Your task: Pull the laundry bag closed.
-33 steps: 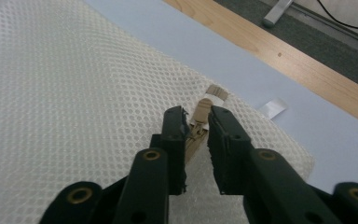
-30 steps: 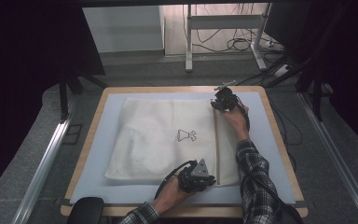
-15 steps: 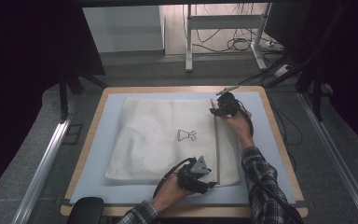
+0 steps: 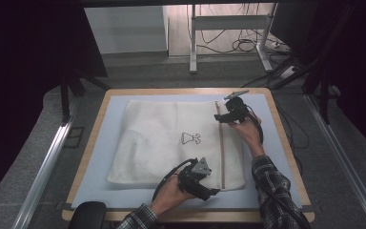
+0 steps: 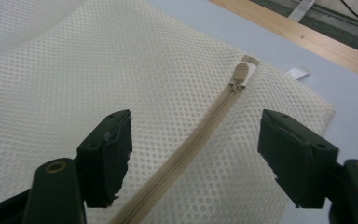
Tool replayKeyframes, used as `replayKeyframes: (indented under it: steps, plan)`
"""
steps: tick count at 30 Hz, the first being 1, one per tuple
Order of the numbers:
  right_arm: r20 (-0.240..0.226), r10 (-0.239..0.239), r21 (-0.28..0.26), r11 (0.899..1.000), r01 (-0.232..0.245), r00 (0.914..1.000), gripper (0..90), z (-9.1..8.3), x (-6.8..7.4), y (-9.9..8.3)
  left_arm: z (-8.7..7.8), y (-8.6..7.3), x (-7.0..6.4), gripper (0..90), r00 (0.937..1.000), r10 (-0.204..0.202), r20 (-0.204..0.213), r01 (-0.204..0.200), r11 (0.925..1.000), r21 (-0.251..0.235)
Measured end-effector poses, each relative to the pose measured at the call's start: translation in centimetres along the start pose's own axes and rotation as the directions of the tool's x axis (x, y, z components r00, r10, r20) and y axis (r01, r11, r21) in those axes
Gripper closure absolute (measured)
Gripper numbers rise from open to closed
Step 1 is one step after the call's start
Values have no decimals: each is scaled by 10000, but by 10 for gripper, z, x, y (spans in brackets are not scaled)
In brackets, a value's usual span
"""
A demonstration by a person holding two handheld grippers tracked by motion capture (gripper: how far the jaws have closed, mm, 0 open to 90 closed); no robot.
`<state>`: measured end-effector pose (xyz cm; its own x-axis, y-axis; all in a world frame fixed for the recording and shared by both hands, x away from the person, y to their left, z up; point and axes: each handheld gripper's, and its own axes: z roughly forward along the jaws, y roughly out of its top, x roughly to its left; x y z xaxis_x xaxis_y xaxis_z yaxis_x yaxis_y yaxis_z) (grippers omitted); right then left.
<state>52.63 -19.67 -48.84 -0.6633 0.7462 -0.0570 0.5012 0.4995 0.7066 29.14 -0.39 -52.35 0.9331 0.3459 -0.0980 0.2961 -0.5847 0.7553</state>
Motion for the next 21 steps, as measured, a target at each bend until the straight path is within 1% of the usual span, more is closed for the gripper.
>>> replayKeyframes:
  steps: [2,4,5,7,8,11,12,15,17,19,21]
  plan:
    - [-136,50,3,10000,-50,9999,224,-2,3,-1,-2,-1,0,208,10000,26,-28,-26,10000,11]
    - [-230,-30,46,10000,31,9997,209,-4,7,-2,-5,-2,0,192,9999,36,-154,-35,10000,65]
    - [-255,-86,29,10000,87,9996,201,-5,8,-2,-6,-2,0,180,9997,133,-222,-130,9998,132]
    - [-385,-62,16,10000,63,9992,187,-7,11,-3,-9,-3,1,168,9996,103,-279,-101,9999,63]
    - [-469,-41,46,10000,44,9989,163,-10,13,-5,-11,-4,1,145,9997,29,-251,-28,10000,54]
    - [-462,27,84,10000,-23,9989,139,-13,15,-7,-15,-4,2,123,9993,57,-368,-54,9999,96]
    - [-542,17,54,10000,-14,9985,123,-16,17,-8,-17,-6,2,109,9990,62,-433,-56,9999,123]
    - [-652,-25,47,10000,28,9979,108,-20,20,-10,-20,-7,3,95,9985,164,-528,-152,9996,243]
    - [-755,-61,36,10000,64,9971,90,-23,22,-11,-21,-8,4,89,9981,150,-592,-136,9996,245]
    - [-816,55,46,10000,-51,9967,71,-25,24,-11,-22,-9,4,83,9981,63,-616,-51,9998,199]
    - [-914,114,58,9999,-109,9958,58,-27,26,-12,-24,-10,5,79,9975,122,-698,-102,9995,292]
